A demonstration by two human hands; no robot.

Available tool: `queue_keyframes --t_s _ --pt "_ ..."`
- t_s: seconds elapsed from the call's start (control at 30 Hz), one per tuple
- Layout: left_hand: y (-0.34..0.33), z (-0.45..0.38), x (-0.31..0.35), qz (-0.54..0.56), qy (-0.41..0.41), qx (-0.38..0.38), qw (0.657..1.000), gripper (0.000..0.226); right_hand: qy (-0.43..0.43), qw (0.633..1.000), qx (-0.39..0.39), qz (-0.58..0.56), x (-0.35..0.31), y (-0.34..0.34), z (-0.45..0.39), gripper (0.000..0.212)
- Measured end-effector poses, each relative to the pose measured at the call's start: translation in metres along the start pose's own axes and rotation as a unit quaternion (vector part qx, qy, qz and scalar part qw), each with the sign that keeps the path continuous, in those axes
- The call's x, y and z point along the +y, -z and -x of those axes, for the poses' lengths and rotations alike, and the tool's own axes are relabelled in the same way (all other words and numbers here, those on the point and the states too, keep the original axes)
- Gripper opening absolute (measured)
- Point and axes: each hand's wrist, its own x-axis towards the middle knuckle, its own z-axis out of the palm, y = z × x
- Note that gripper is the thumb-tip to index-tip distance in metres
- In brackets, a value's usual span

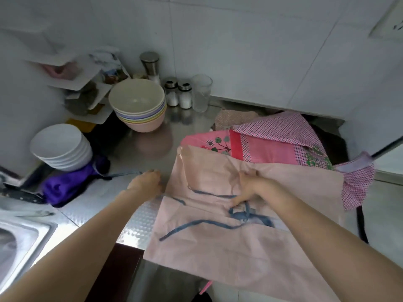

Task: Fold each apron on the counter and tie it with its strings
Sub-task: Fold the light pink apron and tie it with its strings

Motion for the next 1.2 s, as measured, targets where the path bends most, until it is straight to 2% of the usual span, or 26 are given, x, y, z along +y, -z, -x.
queue_keyframes --t_s 0.07,0.1,0.13,0.2,0.23,0.27,0.3,0.33,0.43,0.5,0.57,0.67,0.8,0.87,0.97,1.07,1.2 --pt "0.007 -0.013 -0.007 0.131 0.058 0.055 0.988 0.027 0.028 1.000 -0.010 0.007 -0.016 0.021 0.002 0.102" --pt "0.013 -0.018 -0.001 0.215 0.082 0.071 0.971 0.027 0.045 0.999 0.028 -0.013 -0.025 0.031 0.002 0.090" --pt "0.016 -0.024 0.006 0.322 0.102 0.075 0.938 0.027 0.070 0.992 0.092 -0.040 -0.035 0.041 -0.001 0.075" --pt "0.024 -0.033 0.023 0.549 0.133 0.073 0.822 0.028 0.109 0.965 0.225 -0.073 -0.052 0.050 -0.010 0.050" --pt "0.028 -0.039 0.027 0.630 0.155 0.063 0.758 0.034 0.115 0.957 0.256 -0.071 -0.062 0.053 -0.018 0.045" --pt "0.032 -0.043 0.031 0.682 0.172 0.049 0.709 0.041 0.107 0.956 0.265 -0.062 -0.068 0.054 -0.024 0.043" --pt "0.033 -0.049 0.033 0.710 0.187 0.033 0.678 0.046 0.102 0.960 0.253 -0.054 -0.073 0.054 -0.033 0.043" --pt "0.032 -0.054 0.035 0.719 0.194 0.011 0.668 0.046 0.106 0.963 0.241 -0.059 -0.076 0.055 -0.041 0.042" --pt "0.025 -0.063 0.037 0.712 0.196 -0.046 0.673 0.021 0.166 0.951 0.211 -0.153 -0.077 0.057 -0.056 0.033" --pt "0.017 -0.068 0.035 0.693 0.197 -0.059 0.691 0.016 0.197 0.930 0.206 -0.233 -0.076 0.058 -0.061 0.023" --pt "0.012 -0.069 0.031 0.677 0.187 -0.061 0.709 0.015 0.209 0.923 0.191 -0.260 -0.074 0.060 -0.065 0.020" --pt "0.015 -0.058 0.035 0.695 0.102 -0.056 0.710 0.007 0.230 0.944 0.117 -0.205 -0.077 0.068 -0.072 0.034" --pt "0.015 -0.045 0.036 0.677 -0.001 -0.044 0.734 0.028 0.264 0.944 0.092 -0.175 -0.087 0.082 -0.078 0.029" --pt "0.015 -0.044 0.032 0.645 0.004 -0.058 0.762 0.031 0.268 0.948 0.098 -0.144 -0.090 0.087 -0.082 0.030" --pt "0.013 -0.047 0.028 0.608 0.015 -0.057 0.792 0.019 0.309 0.937 0.071 -0.148 -0.100 0.097 -0.081 0.031" --pt "0.010 -0.046 0.029 0.584 -0.003 -0.048 0.810 0.026 0.351 0.936 0.018 -0.022 -0.116 0.108 -0.079 0.029" --pt "0.007 -0.044 0.032 0.513 -0.007 -0.018 0.858 0.033 0.315 0.931 -0.001 0.186 -0.135 0.117 -0.077 0.025"
